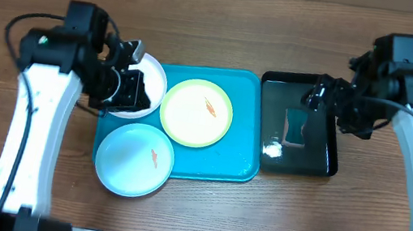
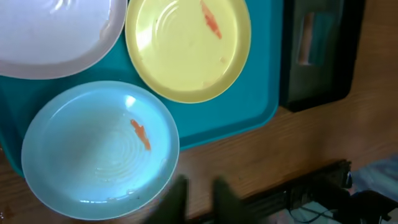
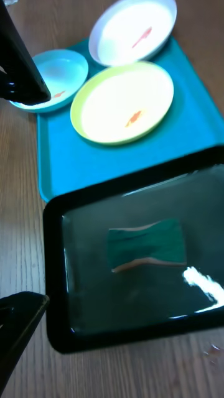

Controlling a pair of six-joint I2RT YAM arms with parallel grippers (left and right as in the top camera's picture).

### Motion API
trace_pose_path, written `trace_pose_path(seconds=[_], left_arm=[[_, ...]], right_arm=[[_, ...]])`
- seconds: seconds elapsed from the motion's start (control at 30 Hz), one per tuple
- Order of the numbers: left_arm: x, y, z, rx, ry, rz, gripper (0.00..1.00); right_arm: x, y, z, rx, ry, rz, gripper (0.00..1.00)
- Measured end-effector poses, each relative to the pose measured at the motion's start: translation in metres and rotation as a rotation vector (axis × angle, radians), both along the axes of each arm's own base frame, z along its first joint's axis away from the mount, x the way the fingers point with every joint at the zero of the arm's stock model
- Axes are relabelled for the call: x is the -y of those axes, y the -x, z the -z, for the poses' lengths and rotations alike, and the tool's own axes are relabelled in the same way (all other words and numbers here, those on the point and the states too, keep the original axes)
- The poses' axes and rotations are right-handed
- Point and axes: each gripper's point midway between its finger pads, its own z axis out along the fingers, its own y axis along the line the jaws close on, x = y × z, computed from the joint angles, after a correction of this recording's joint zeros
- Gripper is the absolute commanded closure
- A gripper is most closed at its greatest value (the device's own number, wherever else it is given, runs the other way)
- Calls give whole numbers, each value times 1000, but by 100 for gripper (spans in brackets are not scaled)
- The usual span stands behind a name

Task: Clean dirty plates on tray and stack at the side
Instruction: 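Move left gripper to the yellow plate rim and right gripper toward the sponge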

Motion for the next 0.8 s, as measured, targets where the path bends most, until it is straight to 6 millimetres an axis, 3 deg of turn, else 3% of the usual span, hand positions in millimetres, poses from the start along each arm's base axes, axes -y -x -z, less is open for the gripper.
trace_pose_path(seconds=[0.2, 0.33, 0.6, 0.8], left_arm=[[-1, -13, 47, -147, -75, 2, 71], [-5, -24, 74, -195, -151, -25, 65], [-15, -38, 111, -262, -220, -71, 63], [-13, -46, 126, -242, -242, -75, 63]], right_arm=[[2, -6, 22, -57, 22, -14, 3], [6, -10, 26, -49, 61, -17, 3], [4, -17, 46, -71, 141, -46, 3], [6, -23, 49, -51, 174, -48, 3]])
